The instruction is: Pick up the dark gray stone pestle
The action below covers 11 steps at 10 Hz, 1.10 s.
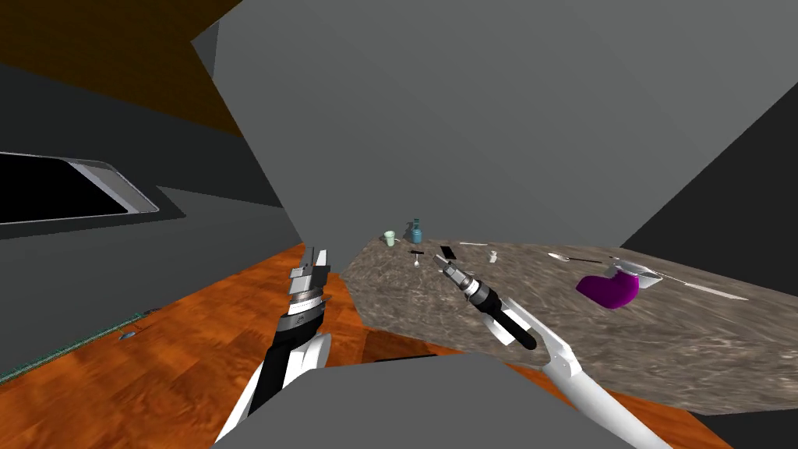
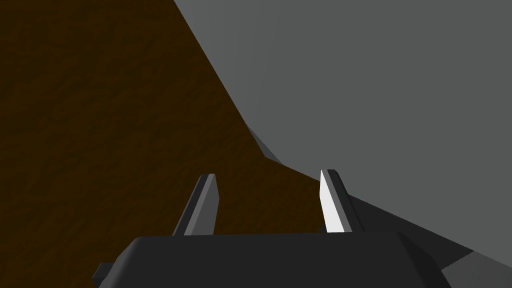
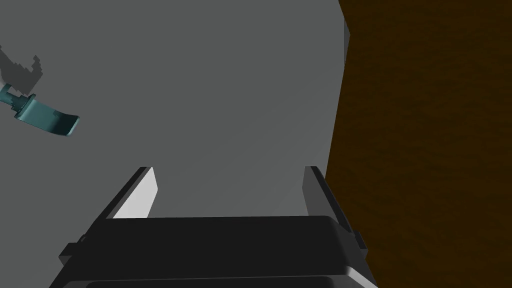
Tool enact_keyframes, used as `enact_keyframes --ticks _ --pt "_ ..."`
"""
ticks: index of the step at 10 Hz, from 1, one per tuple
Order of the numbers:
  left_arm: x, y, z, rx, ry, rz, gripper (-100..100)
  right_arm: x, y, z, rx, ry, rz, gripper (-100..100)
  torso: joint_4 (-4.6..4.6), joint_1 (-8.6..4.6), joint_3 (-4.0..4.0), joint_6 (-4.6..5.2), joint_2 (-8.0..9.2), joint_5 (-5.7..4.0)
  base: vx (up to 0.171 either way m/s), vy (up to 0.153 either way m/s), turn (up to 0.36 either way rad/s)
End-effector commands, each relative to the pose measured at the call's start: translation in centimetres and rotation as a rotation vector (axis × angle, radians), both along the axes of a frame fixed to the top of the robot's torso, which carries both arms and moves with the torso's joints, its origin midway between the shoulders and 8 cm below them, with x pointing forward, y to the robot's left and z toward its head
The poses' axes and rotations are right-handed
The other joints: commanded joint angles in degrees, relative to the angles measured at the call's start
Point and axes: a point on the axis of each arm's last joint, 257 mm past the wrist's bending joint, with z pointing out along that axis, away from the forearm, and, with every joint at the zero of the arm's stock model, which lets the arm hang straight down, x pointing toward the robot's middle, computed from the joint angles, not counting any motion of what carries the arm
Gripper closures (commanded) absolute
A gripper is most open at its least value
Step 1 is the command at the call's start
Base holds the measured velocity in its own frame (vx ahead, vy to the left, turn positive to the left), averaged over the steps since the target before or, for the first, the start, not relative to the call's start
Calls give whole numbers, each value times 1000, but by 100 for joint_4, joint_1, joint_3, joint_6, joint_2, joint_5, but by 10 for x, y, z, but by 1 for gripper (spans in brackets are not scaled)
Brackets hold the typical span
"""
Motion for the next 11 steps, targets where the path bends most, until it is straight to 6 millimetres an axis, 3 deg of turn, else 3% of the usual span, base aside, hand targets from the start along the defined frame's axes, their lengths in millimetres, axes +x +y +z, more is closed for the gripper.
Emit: enact_keyframes --ticks 1,5,11 --pt "0 0 0 0 0 0 0 6 -4 -15 -90 4 14 -100 0 0 0 0 0 0 -28 4 182" --pt "0 0 0 0 0 0 0 17 -21 -44 -269 17 33 -100 -1 2 -3 1 -5 0 -18 7 184" --pt "0 0 0 0 0 0 0 35 -71 -91 -548 63 38 -100 -2 1 -5 3 -9 0 -10 8 198"
